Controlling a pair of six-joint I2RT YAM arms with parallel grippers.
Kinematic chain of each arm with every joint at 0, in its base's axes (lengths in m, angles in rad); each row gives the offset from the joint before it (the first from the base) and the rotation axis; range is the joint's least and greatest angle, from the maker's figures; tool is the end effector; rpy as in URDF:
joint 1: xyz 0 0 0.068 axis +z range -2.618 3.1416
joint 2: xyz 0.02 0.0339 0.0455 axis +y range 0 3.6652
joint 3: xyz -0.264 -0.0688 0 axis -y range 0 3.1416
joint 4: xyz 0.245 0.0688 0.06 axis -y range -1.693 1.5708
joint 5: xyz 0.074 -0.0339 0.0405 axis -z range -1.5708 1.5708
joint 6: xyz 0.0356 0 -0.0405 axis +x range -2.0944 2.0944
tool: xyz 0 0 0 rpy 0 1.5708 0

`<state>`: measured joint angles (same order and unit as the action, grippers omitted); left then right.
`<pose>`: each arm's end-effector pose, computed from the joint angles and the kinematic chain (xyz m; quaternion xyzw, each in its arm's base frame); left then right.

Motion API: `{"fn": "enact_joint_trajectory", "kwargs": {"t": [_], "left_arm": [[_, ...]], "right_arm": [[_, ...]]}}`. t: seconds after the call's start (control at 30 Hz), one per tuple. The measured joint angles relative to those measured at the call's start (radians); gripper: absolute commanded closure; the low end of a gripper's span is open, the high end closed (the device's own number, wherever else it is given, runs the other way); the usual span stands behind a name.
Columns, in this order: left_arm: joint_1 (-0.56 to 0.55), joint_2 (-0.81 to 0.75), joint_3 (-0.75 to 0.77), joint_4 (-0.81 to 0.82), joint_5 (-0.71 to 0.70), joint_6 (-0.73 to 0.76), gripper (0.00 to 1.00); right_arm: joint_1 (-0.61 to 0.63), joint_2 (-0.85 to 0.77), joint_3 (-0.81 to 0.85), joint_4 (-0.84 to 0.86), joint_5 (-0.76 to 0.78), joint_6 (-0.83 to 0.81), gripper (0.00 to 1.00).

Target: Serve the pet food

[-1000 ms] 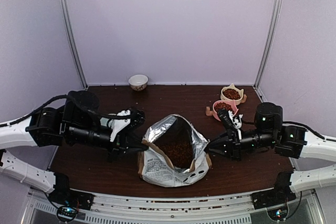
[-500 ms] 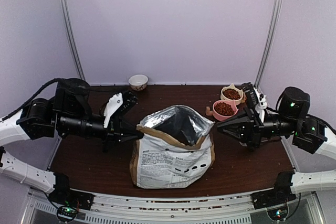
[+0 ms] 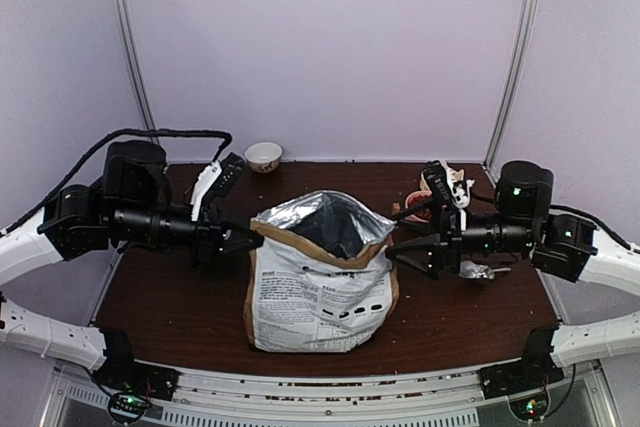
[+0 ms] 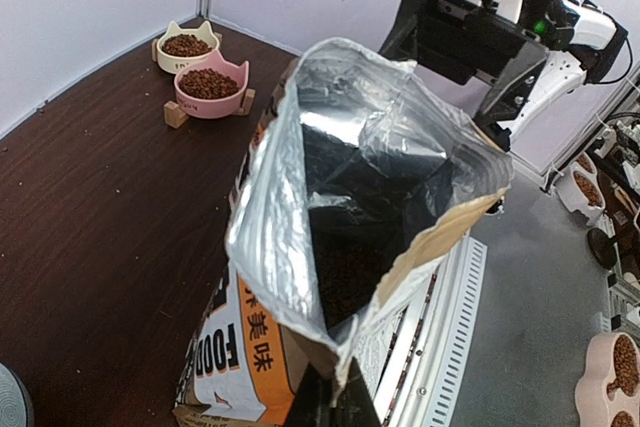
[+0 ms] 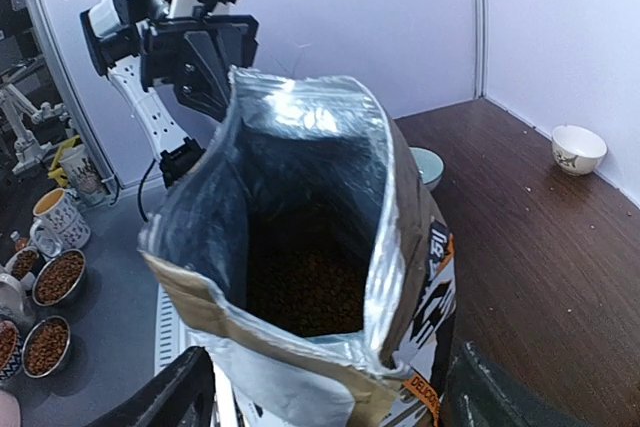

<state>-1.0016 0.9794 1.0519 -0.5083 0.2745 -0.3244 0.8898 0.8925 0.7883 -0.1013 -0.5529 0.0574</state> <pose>0.1056 -0.1829 0.3645 0.3468 0.7635 -0.4187 0.3487 0.1154 0.1721 0.3320 -0.4593 0.6131 0.4653 0.4435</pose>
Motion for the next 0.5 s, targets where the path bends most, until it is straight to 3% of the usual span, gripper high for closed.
{"fn": "enact_joint_trajectory", "kwargs": {"t": [0.17,0.3,0.4,0.5], "left_arm": [[0.003,-0.002,-0.001,0.002,0.01,-0.015,1.0],[0.009,-0.002,-0.001,0.002,0.012,-0.024,1.0],[0.014,-0.002,-0.002,0.002,0.012,-0.027,1.0],[0.018,-0.004,-0.003,0.001,0.008,-0.031,1.0]], "right_arm": [[-0.038,0.095,0.035,0.001,-0.03,-0.056,0.19],[-0.04,0.158,0.071,-0.002,-0.089,-0.109,0.27],[-0.04,0.195,0.093,-0.008,-0.135,-0.14,0.44],[-0.04,0.218,0.118,-0.026,-0.169,-0.159,0.68]]}}
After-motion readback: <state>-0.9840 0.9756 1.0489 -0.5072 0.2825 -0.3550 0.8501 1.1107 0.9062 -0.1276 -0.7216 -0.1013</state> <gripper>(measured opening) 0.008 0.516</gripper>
